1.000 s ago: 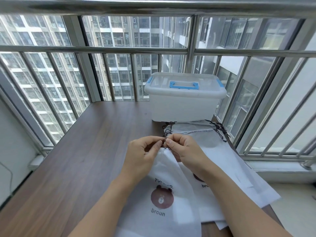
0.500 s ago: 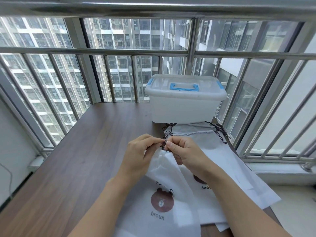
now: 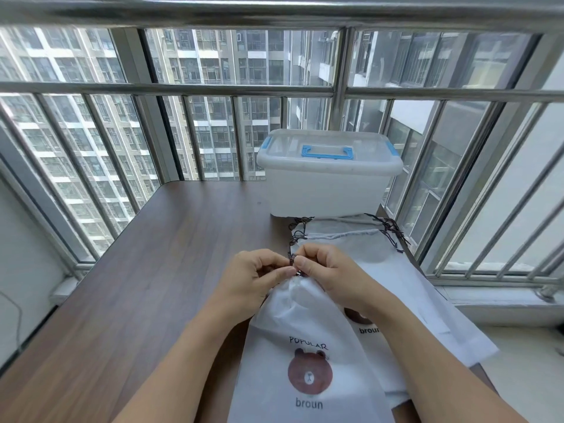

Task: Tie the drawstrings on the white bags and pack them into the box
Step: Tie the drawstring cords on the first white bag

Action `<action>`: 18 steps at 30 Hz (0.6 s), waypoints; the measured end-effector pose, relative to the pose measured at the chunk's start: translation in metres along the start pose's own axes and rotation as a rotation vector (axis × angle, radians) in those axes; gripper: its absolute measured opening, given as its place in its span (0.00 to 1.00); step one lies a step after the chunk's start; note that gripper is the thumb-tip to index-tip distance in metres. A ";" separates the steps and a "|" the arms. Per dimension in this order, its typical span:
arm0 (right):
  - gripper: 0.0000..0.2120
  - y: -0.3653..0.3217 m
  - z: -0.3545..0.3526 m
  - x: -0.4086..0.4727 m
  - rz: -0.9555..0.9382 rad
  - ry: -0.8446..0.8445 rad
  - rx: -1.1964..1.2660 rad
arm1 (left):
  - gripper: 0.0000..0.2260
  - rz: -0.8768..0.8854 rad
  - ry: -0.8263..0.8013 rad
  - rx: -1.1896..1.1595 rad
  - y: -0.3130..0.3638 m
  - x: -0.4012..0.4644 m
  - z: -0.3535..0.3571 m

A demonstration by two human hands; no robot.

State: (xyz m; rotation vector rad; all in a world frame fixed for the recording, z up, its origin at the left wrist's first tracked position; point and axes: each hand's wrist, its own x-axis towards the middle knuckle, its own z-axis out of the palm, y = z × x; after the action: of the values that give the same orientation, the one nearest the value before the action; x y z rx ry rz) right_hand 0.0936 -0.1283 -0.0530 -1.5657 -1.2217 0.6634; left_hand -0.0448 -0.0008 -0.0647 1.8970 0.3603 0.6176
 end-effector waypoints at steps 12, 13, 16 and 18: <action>0.09 -0.004 -0.005 -0.003 -0.083 0.141 -0.324 | 0.07 -0.239 0.017 -0.342 0.002 0.000 0.006; 0.10 -0.005 -0.005 -0.002 -0.096 0.149 -0.365 | 0.06 -0.266 0.022 -0.381 0.002 -0.001 0.008; 0.15 -0.004 -0.002 -0.001 -0.149 0.166 -0.476 | 0.04 -0.298 0.081 -0.428 0.002 -0.001 0.013; 0.16 -0.003 0.001 0.000 -0.175 0.162 -0.493 | 0.09 -0.286 0.137 -0.428 0.002 0.000 0.013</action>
State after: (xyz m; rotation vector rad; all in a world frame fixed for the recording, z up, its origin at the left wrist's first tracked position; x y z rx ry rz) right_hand 0.0916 -0.1283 -0.0504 -1.8401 -1.4479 0.1179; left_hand -0.0372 -0.0115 -0.0672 1.3690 0.5317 0.5792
